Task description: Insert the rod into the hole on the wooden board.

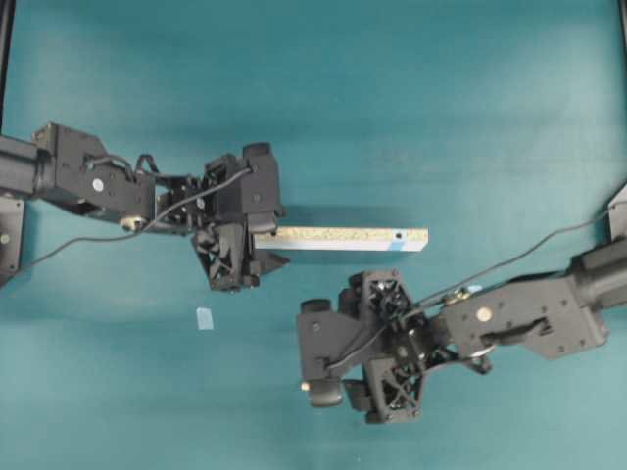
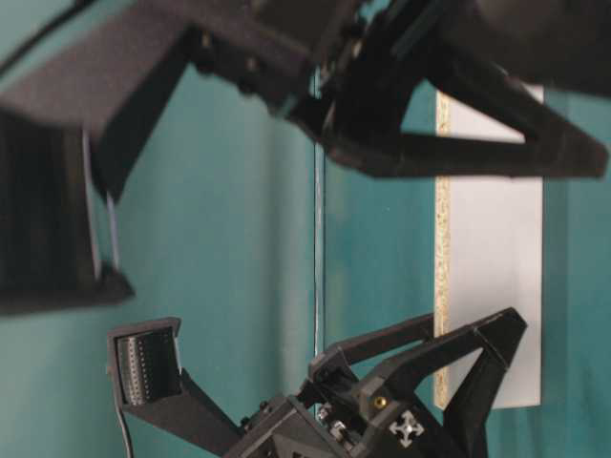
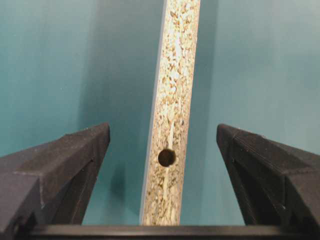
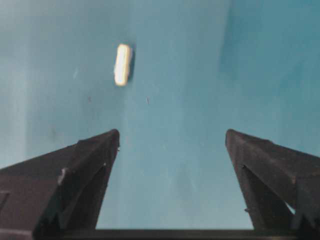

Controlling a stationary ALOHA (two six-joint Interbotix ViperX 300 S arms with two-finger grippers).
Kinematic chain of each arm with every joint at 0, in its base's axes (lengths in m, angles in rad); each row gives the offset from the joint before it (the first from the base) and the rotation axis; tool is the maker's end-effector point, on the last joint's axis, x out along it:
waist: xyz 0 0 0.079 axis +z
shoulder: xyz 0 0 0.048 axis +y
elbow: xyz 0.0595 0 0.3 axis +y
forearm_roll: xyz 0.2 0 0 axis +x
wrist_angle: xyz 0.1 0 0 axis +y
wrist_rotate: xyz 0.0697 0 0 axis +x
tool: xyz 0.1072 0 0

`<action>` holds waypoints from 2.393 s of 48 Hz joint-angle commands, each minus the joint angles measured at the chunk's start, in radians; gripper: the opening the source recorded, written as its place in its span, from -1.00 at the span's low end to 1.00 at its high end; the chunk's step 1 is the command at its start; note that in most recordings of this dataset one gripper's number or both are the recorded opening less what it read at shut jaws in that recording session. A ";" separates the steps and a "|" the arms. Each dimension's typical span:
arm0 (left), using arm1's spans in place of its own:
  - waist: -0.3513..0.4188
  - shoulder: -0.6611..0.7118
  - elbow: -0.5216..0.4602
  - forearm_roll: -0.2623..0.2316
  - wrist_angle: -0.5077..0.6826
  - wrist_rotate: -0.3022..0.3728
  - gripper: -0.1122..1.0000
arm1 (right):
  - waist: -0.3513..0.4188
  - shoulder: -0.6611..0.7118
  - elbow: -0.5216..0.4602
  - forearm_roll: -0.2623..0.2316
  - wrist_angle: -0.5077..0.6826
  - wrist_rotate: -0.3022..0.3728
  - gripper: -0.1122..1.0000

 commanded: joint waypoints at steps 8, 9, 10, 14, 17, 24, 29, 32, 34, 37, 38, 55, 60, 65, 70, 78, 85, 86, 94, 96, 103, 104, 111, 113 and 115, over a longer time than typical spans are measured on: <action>-0.005 -0.012 -0.017 0.003 -0.032 0.000 1.00 | 0.028 0.063 -0.146 -0.002 0.095 0.000 0.91; -0.005 -0.012 -0.017 0.003 -0.032 0.000 1.00 | 0.029 0.071 -0.156 0.000 0.104 0.000 0.91; -0.005 -0.012 -0.017 0.003 -0.032 0.000 1.00 | 0.032 0.078 -0.169 0.000 0.114 0.000 0.91; -0.006 -0.012 -0.017 0.003 -0.032 0.000 1.00 | 0.035 0.103 -0.212 0.003 0.153 0.002 0.91; -0.006 -0.015 -0.020 0.003 -0.032 0.000 1.00 | 0.037 0.123 -0.244 0.006 0.187 0.002 0.91; -0.006 -0.017 -0.020 0.003 -0.032 0.000 1.00 | 0.037 0.166 -0.308 0.014 0.247 0.002 0.91; -0.008 -0.017 -0.017 0.003 -0.034 0.000 1.00 | 0.037 0.192 -0.341 0.015 0.270 0.000 0.91; -0.006 -0.018 -0.017 0.005 -0.032 0.000 1.00 | 0.037 0.201 -0.351 0.015 0.273 0.002 0.91; -0.008 -0.018 -0.017 0.003 -0.032 0.000 1.00 | 0.035 0.207 -0.357 0.017 0.275 0.002 0.91; -0.008 -0.020 -0.017 0.003 -0.034 0.000 1.00 | 0.035 0.213 -0.365 0.026 0.276 0.005 0.91; -0.008 -0.018 -0.017 0.003 -0.032 0.000 1.00 | 0.035 0.216 -0.368 0.028 0.276 0.005 0.91; -0.018 -0.020 -0.018 0.003 -0.032 -0.002 1.00 | 0.032 0.253 -0.383 0.035 0.270 0.006 0.88; -0.025 -0.020 -0.017 0.003 -0.032 -0.008 1.00 | 0.029 0.258 -0.383 0.035 0.267 0.008 0.81; -0.031 -0.020 -0.017 0.003 -0.032 -0.009 1.00 | 0.023 0.259 -0.383 0.035 0.255 0.015 0.71; -0.035 -0.018 -0.017 0.003 -0.032 -0.009 1.00 | 0.017 0.259 -0.383 0.032 0.247 0.035 0.69; -0.037 -0.017 -0.020 0.005 -0.034 -0.009 1.00 | 0.012 0.261 -0.385 0.031 0.245 0.071 0.68; -0.037 -0.014 -0.021 0.003 -0.032 -0.009 1.00 | 0.012 0.268 -0.385 0.032 0.247 0.074 0.68; -0.037 -0.014 -0.020 0.003 -0.034 -0.009 1.00 | 0.011 0.270 -0.385 0.034 0.247 0.074 0.68; -0.038 -0.014 -0.021 0.003 -0.032 -0.009 1.00 | 0.011 0.272 -0.385 0.032 0.249 0.074 0.65; -0.038 -0.014 -0.021 0.003 -0.032 -0.009 1.00 | 0.011 0.272 -0.385 0.032 0.247 0.074 0.63; -0.038 -0.014 -0.020 0.003 -0.032 -0.009 1.00 | 0.012 0.276 -0.385 0.034 0.244 0.077 0.44; -0.038 -0.014 -0.020 0.003 -0.034 -0.009 1.00 | 0.012 0.278 -0.385 0.032 0.242 0.077 0.40; -0.038 -0.012 -0.018 0.003 -0.034 -0.009 1.00 | 0.014 0.278 -0.385 0.032 0.239 0.077 0.30; -0.038 -0.012 -0.018 0.003 -0.034 -0.009 1.00 | 0.014 0.278 -0.385 0.034 0.239 0.077 0.30; -0.038 -0.012 -0.017 0.003 -0.032 -0.009 1.00 | 0.014 0.279 -0.385 0.034 0.239 0.077 0.29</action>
